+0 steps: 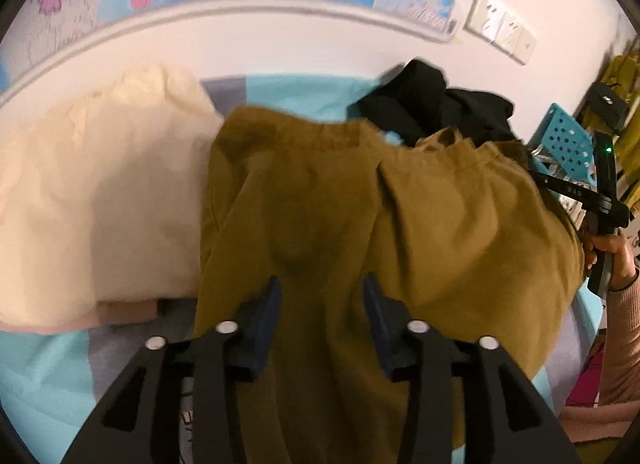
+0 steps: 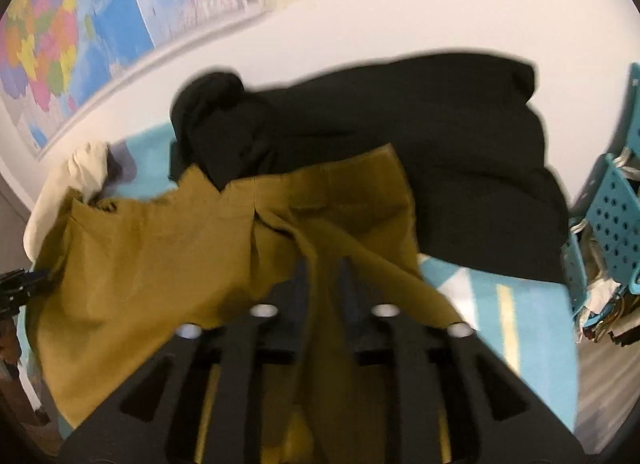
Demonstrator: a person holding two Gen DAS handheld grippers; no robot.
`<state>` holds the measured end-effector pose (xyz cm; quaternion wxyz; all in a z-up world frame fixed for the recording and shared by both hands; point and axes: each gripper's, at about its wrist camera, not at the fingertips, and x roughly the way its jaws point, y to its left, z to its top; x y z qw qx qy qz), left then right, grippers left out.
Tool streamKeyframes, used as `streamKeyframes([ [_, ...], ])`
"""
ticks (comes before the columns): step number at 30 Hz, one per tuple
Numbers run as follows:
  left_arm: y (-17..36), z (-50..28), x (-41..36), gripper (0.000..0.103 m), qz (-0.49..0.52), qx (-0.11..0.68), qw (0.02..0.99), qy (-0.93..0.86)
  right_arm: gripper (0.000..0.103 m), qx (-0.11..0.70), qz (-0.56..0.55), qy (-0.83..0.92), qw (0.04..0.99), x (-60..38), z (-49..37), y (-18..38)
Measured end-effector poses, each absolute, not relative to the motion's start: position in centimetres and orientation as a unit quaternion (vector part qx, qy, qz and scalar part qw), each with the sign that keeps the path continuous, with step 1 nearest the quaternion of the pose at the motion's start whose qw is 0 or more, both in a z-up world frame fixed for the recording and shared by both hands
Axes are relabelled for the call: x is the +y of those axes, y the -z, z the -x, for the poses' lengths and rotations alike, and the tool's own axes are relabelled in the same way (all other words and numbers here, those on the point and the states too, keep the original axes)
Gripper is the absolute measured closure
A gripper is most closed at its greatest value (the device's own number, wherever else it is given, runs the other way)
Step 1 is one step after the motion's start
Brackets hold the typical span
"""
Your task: Fold large clothes
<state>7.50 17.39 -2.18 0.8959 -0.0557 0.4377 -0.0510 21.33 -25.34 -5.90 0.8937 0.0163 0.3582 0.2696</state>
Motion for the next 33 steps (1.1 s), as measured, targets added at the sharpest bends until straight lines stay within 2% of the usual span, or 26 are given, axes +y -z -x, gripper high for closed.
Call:
streamKeyframes([
  [1,1.7,-7.5,17.2,0.042,0.051,0.43,0.9,0.055,0.067,0.345,-0.018,-0.28,0.896,-25.2,-20.7,5.1],
  [3,1.0,-7.8,16.4,0.038,0.035,0.418,0.905,0.066,0.065,0.329,-0.011,-0.319,0.889,-23.9,-19.1,3.9],
  [5,1.1,-9.0,15.3,0.038,0.016,0.423,0.904,0.066,0.063,0.332,0.006,-0.345,0.878,-22.0,-18.4,3.7],
  [6,1.4,-9.7,14.9,0.038,0.01,0.428,0.901,0.068,0.056,0.339,0.017,-0.361,0.869,-20.8,-18.3,3.9],
  [8,2.5,-11.2,14.3,0.038,0.007,0.447,0.892,0.063,0.054,0.352,0.043,-0.373,0.857,-18.3,-18.2,5.0],
  [9,3.3,-12.2,14.1,0.038,0.008,0.458,0.887,0.055,0.049,0.363,0.053,-0.38,0.849,-17.2,-18.3,5.6],
  [13,4.3,-13.1,14.5,0.049,0.02,0.467,0.883,0.047,0.039,0.388,0.101,-0.386,0.831,-13.1,-18.4,7.8],
  [14,4.1,-12.9,14.7,0.054,0.025,0.464,0.884,0.05,0.041,0.385,0.113,-0.381,0.833,-12.7,-18.4,8.0],
  [15,3.9,-12.8,15.1,0.057,0.032,0.462,0.884,0.054,0.051,0.379,0.125,-0.373,0.837,-12.4,-18.4,8.1],
  [16,3.9,-12.8,15.3,0.062,0.034,0.463,0.884,0.051,0.066,0.375,0.134,-0.366,0.841,-12.2,-18.5,8.1],
  [18,4.0,-12.8,16.0,0.063,0.047,0.47,0.881,0.042,0.082,0.371,0.125,-0.364,0.845,-12.6,-18.7,7.8],
  [20,3.9,-12.8,16.6,0.064,0.064,0.47,0.879,0.049,0.088,0.364,0.099,-0.375,0.847,-13.7,-19.0,6.8],
  [24,3.8,-12.6,16.8,0.063,0.071,0.467,0.88,0.052,0.093,0.337,0.073,-0.375,0.861,-14.7,-19.1,5.1],
  [28,3.8,-12.2,17.0,0.054,0.081,0.467,0.879,0.054,0.096,0.367,0.086,-0.362,0.853,-13.1,-20.4,6.8],
  [29,3.8,-12.1,17.0,0.05,0.084,0.467,0.878,0.054,0.096,0.375,0.089,-0.363,0.848,-12.8,-20.6,7.2],
  [32,3.3,-11.5,16.9,0.045,0.082,0.463,0.881,0.057,0.089,0.371,0.072,-0.366,0.851,-13.4,-20.3,6.7],
  [33,3.1,-11.2,16.6,0.044,0.07,0.459,0.884,0.053,0.08,0.364,0.06,-0.367,0.854,-14.0,-20.0,6.2],
])
